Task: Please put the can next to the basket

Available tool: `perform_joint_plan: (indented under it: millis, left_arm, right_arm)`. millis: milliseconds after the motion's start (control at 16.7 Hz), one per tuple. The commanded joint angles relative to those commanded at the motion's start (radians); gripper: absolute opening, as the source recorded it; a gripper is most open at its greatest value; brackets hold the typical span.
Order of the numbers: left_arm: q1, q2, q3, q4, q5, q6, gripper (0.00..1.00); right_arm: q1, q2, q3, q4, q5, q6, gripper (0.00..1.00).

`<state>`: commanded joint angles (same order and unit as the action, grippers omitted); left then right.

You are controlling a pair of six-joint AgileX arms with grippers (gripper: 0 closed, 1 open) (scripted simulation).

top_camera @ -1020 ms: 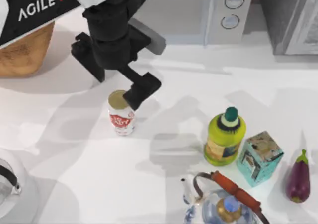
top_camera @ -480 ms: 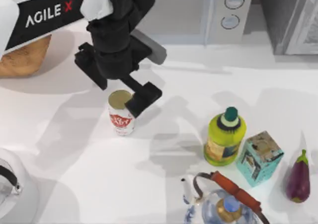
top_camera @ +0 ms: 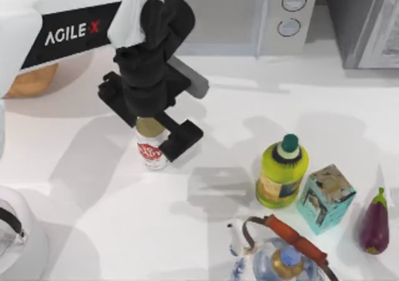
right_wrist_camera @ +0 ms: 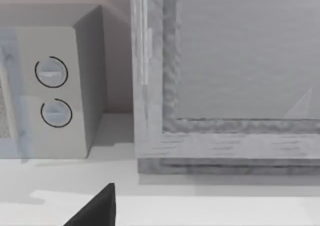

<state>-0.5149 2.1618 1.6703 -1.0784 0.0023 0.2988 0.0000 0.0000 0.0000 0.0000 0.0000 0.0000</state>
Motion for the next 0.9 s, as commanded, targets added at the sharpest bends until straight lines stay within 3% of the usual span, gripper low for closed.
perform_joint_plan:
  millis: [780,900]
  left_arm:
    - [0.000,0.000,0.000,0.000,0.000,0.000,0.02]
    - [0.000,0.000,0.000,0.000,0.000,0.000,0.00]
  right_arm:
    - [0.000,0.000,0.000,0.000,0.000,0.000,1.00]
    - [0.000,0.000,0.000,0.000,0.000,0.000,1.00]
